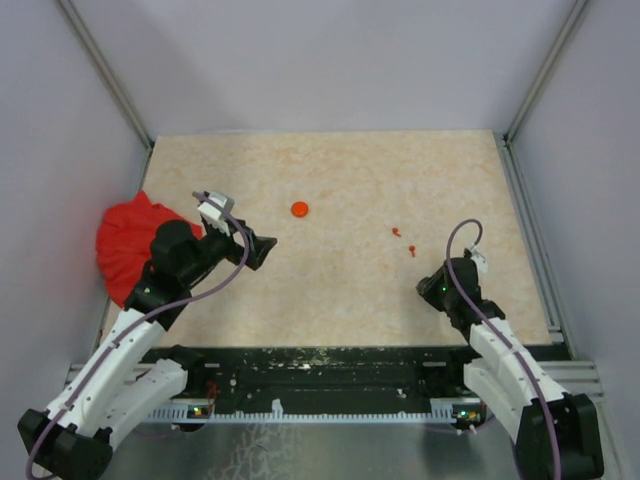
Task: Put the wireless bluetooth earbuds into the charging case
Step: Place the charging case at the center of the board.
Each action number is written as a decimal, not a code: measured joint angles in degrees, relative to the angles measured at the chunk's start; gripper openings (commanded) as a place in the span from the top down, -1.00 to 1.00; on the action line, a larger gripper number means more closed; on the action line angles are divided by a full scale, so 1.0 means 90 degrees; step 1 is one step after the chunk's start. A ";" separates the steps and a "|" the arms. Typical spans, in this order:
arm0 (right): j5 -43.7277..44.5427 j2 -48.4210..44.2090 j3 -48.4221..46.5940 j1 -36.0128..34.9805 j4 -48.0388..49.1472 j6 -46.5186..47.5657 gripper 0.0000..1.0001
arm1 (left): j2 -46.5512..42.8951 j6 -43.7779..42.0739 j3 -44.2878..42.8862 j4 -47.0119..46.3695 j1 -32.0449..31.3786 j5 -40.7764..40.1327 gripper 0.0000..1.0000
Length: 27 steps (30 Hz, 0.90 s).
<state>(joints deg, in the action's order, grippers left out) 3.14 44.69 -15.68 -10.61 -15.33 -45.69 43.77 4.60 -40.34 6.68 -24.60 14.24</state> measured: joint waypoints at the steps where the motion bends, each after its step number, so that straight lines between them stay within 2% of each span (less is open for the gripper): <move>1: 0.0114 -0.0051 0.0092 0.0005 -0.0070 -0.0165 0.82 | -0.0019 0.0000 0.0024 0.0012 0.0000 -0.0078 -1.00; 8: 0.0882 -0.0899 0.0398 0.0034 -0.0663 -0.1248 0.39 | -0.0083 -0.0022 0.0112 0.0143 -0.0002 -0.0578 -1.00; 11: 0.1188 -0.1430 0.0500 0.0034 -0.1093 -0.1617 0.05 | -0.0058 -0.0044 0.0112 0.0189 -0.0049 -0.0811 -1.00; 15: 0.1491 -0.1841 0.0471 0.0034 -0.1608 -0.1882 -0.19 | -0.0010 -0.0056 0.0129 0.0282 -0.0129 -0.1059 -1.00; 16: 0.1530 -0.1834 0.0444 0.0034 -0.1734 -0.1911 -0.31 | -0.0007 -0.0063 0.0141 0.0289 -0.0146 -0.1103 -1.00; 17: 0.1566 -0.1829 0.0376 0.0034 -0.1863 -0.1938 -0.64 | -0.0012 -0.0066 0.0153 0.0299 -0.0158 -0.1144 -1.00; 18: 0.1593 -0.1809 0.0282 0.0034 -0.1989 -0.1953 -0.81 | -0.0015 -0.0066 0.0163 0.0308 -0.0165 -0.1175 -1.00; 22: 0.1666 -0.1749 -0.0270 0.0034 -0.2482 -0.1858 -0.84 | -0.0114 -0.0066 0.0209 0.0308 -0.0170 -0.1253 -1.00; 27: 0.1392 -0.1741 -0.1379 0.0034 -0.2946 -0.1253 -0.85 | -0.0253 0.0027 0.0214 0.0248 -0.0172 -0.1209 -1.00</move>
<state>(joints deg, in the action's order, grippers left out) 15.66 29.02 -28.10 -10.31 -41.85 -56.97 41.50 4.84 -38.41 8.91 -26.15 3.36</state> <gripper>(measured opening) 0.922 0.998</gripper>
